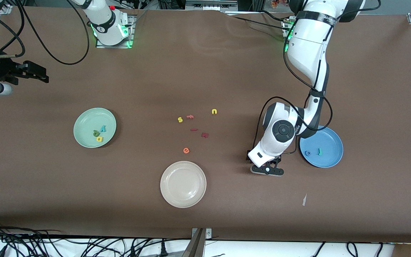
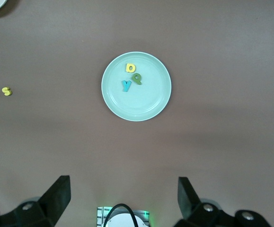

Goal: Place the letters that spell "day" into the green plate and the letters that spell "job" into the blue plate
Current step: 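Reach the left gripper to the pink b letter and grasp it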

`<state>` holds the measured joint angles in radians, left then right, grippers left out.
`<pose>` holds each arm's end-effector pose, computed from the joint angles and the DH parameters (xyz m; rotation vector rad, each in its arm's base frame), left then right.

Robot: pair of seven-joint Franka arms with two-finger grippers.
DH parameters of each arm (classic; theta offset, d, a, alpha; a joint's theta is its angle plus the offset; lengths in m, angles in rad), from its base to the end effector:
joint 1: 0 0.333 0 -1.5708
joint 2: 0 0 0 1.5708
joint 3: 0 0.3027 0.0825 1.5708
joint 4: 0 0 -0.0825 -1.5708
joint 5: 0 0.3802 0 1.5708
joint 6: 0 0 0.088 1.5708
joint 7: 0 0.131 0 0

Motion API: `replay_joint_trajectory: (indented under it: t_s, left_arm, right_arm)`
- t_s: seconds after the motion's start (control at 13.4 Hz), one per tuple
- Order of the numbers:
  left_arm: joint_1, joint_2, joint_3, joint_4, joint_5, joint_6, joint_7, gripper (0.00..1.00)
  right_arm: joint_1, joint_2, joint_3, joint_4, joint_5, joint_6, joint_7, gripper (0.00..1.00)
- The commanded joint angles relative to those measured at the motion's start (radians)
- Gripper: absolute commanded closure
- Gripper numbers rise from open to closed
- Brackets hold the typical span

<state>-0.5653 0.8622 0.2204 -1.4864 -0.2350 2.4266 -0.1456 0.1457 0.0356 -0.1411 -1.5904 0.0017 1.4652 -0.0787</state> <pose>0.6618 -0.2666 0.1465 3.1080 -0.1752 0.1565 0.5432 0.0039 0.5508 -3.1262 -0.1299 0.2516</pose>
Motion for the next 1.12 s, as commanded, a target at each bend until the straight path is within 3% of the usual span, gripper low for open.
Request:
replay_joint_trajectory:
  t_s: [0.0, 0.52, 1.04]
  left_arm:
    - [-0.011, 0.023, 0.017, 0.028, -0.017, -0.001, 0.012, 0.3]
    - [-0.005, 0.028, 0.024, 0.031, -0.017, 0.011, 0.018, 0.3]
    - [-0.005, 0.04, 0.025, 0.031, -0.015, 0.037, 0.018, 0.44]
  right_arm:
    - [-0.005, 0.003, 0.0, 0.015, 0.004, -0.005, 0.01, 0.0]
    - [-0.011, 0.013, -0.002, 0.015, 0.01, 0.009, 0.034, 0.0]
    - [-0.006, 0.013, -0.002, 0.015, 0.007, 0.017, 0.08, 0.0]
